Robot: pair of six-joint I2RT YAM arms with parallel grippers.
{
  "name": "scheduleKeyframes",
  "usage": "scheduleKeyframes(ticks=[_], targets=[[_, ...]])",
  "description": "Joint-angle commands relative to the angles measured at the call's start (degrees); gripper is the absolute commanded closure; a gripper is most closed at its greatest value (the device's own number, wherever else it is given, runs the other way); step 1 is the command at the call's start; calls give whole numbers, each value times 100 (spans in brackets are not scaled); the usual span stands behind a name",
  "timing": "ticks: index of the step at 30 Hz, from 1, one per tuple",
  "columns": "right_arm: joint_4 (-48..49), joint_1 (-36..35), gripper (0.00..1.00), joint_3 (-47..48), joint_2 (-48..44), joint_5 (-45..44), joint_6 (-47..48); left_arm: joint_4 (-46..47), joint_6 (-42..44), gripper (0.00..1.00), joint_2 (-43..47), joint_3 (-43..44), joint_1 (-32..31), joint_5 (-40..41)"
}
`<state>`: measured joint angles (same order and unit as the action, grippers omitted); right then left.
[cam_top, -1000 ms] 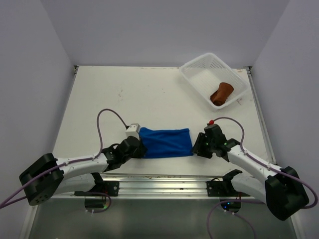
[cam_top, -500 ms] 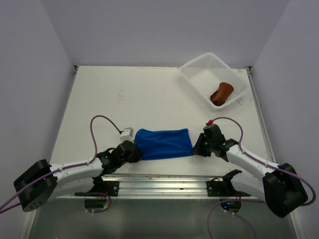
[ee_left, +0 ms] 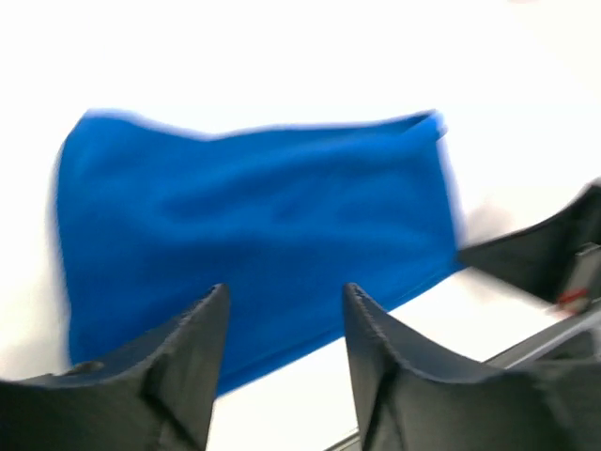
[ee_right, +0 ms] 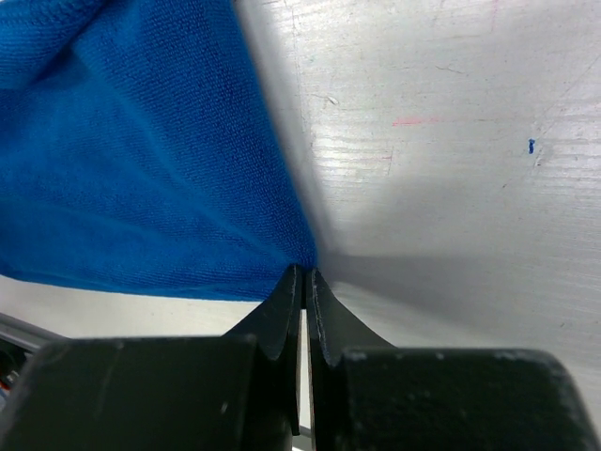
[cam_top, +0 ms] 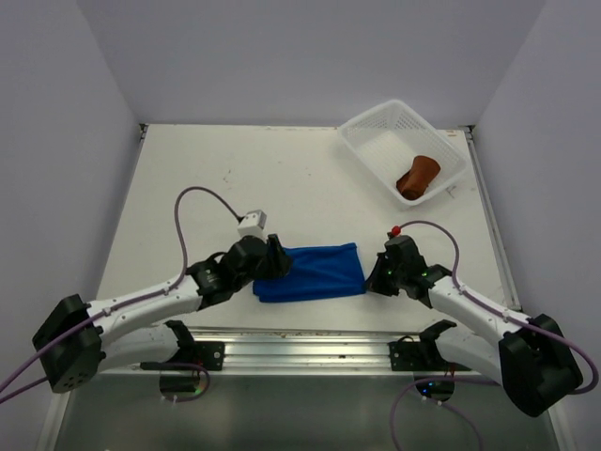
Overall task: Roll the towels
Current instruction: Fold the towel, then roll the towel
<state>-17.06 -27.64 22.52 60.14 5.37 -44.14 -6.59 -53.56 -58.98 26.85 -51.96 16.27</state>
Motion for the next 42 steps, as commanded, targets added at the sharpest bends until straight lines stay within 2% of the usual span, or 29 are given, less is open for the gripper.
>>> scheduleKeyframes(ticks=[1, 6, 10, 13, 16, 19, 23, 28, 33, 42], targets=[[88, 4, 100, -213, -143, -220, 117, 192, 706, 43, -987, 1338, 186, -279], [422, 4, 100, -363, -117, -299, 55, 562, 1005, 33, -2695, 3113, 327, -1178], [511, 4, 100, -328, -81, -405, 55, 800, 997, 33, -4187, 4351, 293, -2003], [502, 4, 100, -301, -108, -449, 90, 668, 1110, 36, -4839, 4958, 213, -2172], [467, 4, 100, -301, -125, -431, 107, -16, 1330, 37, -5227, 5347, 47, -1989], [467, 4, 100, -397, -195, -422, 107, -464, 1497, 39, -5483, 5549, -94, -1673], [589, 4, 100, -591, -222, -422, 55, -615, 1586, 41, -5659, 5646, -226, -1364], [678, -5, 100, -574, -64, -326, 72, -1115, 1629, 43, -6072, 6234, -402, -838], [608, 4, 100, -583, -134, -334, 99, -1564, 1673, 43, -6371, 6525, -393, -441], [405, -5, 100, -644, -512, -475, 107, -1723, 1515, 53, -6644, 6236, -244, -274]])
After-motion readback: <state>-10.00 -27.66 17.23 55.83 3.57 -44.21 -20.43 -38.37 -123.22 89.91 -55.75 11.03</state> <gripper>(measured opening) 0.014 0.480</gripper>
